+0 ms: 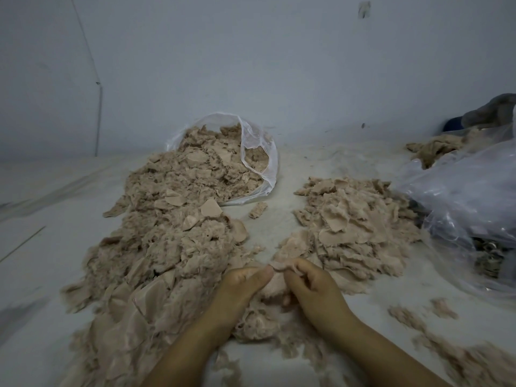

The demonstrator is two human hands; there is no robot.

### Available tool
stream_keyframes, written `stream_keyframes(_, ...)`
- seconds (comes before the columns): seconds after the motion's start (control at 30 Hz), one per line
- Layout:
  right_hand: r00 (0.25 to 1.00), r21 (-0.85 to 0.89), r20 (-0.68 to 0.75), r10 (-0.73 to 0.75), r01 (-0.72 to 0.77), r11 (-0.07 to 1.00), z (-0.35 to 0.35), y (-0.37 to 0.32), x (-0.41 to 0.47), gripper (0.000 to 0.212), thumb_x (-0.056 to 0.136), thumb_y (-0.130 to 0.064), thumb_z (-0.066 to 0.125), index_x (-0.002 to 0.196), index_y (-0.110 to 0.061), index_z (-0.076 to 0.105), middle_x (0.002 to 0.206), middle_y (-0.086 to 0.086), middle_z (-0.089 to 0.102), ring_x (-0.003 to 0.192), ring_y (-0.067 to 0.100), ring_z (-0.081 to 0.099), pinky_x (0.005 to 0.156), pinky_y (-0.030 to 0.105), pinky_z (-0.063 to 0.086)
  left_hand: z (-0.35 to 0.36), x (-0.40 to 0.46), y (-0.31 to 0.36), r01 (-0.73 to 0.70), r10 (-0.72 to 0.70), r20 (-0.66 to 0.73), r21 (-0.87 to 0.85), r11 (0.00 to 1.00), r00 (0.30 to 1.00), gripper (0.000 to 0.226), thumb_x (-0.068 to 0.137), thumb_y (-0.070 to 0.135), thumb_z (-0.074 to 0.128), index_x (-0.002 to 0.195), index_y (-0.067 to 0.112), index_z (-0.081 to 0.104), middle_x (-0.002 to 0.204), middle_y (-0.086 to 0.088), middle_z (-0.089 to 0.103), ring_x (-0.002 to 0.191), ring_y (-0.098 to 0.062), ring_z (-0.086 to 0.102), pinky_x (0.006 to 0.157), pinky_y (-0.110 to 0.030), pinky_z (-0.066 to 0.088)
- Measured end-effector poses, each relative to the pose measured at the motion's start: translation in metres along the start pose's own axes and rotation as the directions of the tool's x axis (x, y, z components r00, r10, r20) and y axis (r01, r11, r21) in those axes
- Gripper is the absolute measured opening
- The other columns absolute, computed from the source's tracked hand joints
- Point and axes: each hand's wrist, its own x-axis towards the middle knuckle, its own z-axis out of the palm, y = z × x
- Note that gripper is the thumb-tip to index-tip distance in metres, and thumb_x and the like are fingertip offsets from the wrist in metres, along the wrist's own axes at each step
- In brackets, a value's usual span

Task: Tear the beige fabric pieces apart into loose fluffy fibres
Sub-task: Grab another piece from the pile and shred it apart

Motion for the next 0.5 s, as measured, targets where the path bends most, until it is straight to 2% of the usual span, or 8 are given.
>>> stream_keyframes(0.07, 0.999, 0.083, 0.023, 0.026, -0.028, 0.996, -0.001, -0.001, 0.000, 0.015, 0.096, -0.021, 0.053, 0.089, -0.014, 0.064, 0.055, -0.003, 0.058, 0.053, 0.012, 0.056, 0.056, 0.029, 0.051, 0.002, 0.000, 0.001, -0.022, 0.022, 0.019, 0.013, 1.000, 1.000, 0.037, 0.092, 0.029, 0.056, 0.090, -0.005, 0.070, 0.086, -0.027, 0.069, 0.079, -0.032, 0.065, 0.075, -0.039, 0.053)
stream_keyframes(0.17, 0.999, 0.110, 0.029, -0.014, 0.011, 0.994, 0.001, -0.003, -0.001, 0.026, 0.092, -0.028, 0.057, 0.078, -0.007, 0.060, 0.051, -0.008, 0.053, 0.046, 0.004, 0.049, 0.048, 0.018, 0.041, 0.004, 0.000, 0.002, -0.027, 0.027, 0.013, 0.044, 0.999, 1.000, 0.029, 0.084, 0.030, 0.060, 0.076, 0.004, 0.071, 0.072, -0.013, 0.069, 0.067, -0.020, 0.064, 0.062, -0.026, 0.051)
stream_keyframes(0.23, 0.998, 0.126, -0.065, -0.026, 0.034, 0.991, 0.001, -0.003, 0.001, 0.032, 0.093, -0.025, 0.056, 0.071, -0.002, 0.055, 0.049, -0.008, 0.048, 0.045, 0.005, 0.044, 0.048, 0.019, 0.038, 0.007, -0.001, 0.004, -0.036, 0.033, 0.036, 0.073, 0.997, 0.999, 0.025, 0.082, 0.028, 0.061, 0.060, 0.017, 0.066, 0.059, 0.002, 0.061, 0.056, -0.009, 0.057, 0.056, -0.020, 0.045)
stream_keyframes(0.3, 0.991, 0.186, -0.130, -0.014, 0.038, 0.982, -0.002, -0.001, 0.004, 0.032, 0.093, -0.024, 0.056, 0.071, -0.001, 0.057, 0.055, -0.001, 0.054, 0.053, 0.010, 0.049, 0.053, 0.023, 0.041, 0.006, 0.001, 0.004, -0.041, 0.037, 0.044, 0.105, 0.994, 0.998, 0.030, 0.081, 0.026, 0.059, 0.052, 0.021, 0.061, 0.052, 0.010, 0.055, 0.049, -0.002, 0.051, 0.051, -0.013, 0.041)
stream_keyframes(0.37, 0.983, 0.200, -0.184, -0.005, 0.043, 0.979, -0.003, -0.003, 0.004, 0.032, 0.093, -0.022, 0.055, 0.067, -0.004, 0.059, 0.055, -0.002, 0.057, 0.054, 0.010, 0.053, 0.053, 0.021, 0.043, 0.002, 0.002, 0.006, -0.053, 0.050, 0.024, 0.142, 0.988, 0.998, 0.026, 0.079, 0.031, 0.060, 0.055, 0.019, 0.060, 0.056, 0.006, 0.055, 0.053, -0.007, 0.050, 0.054, -0.016, 0.041)
stream_keyframes(0.43, 0.962, 0.199, -0.272, 0.013, 0.043, 0.979, -0.009, -0.004, 0.005, 0.039, 0.095, -0.022, 0.053, 0.056, -0.015, 0.052, 0.045, -0.008, 0.051, 0.043, 0.001, 0.046, 0.045, 0.012, 0.037, -0.004, 0.001, 0.006, -0.080, 0.083, -0.006, 0.162, 0.983, 0.997, 0.035, 0.078, 0.035, 0.060, 0.067, 0.002, 0.063, 0.066, -0.007, 0.060, 0.062, -0.016, 0.055, 0.060, -0.023, 0.045)
stream_keyframes(0.5, 0.944, 0.370, -0.318, 0.091, 0.035, 0.928, -0.021, -0.008, 0.011, 0.044, 0.097, -0.031, 0.048, 0.057, -0.014, 0.050, 0.046, -0.005, 0.051, 0.038, 0.004, 0.042, 0.039, 0.013, 0.034, -0.010, 0.002, 0.006, -0.089, 0.096, -0.061, 0.119, 0.989, 0.993, 0.047, 0.080, 0.037, 0.058, 0.081, -0.010, 0.064, 0.077, -0.014, 0.068, 0.070, -0.022, 0.062, 0.066, -0.025, 0.051)
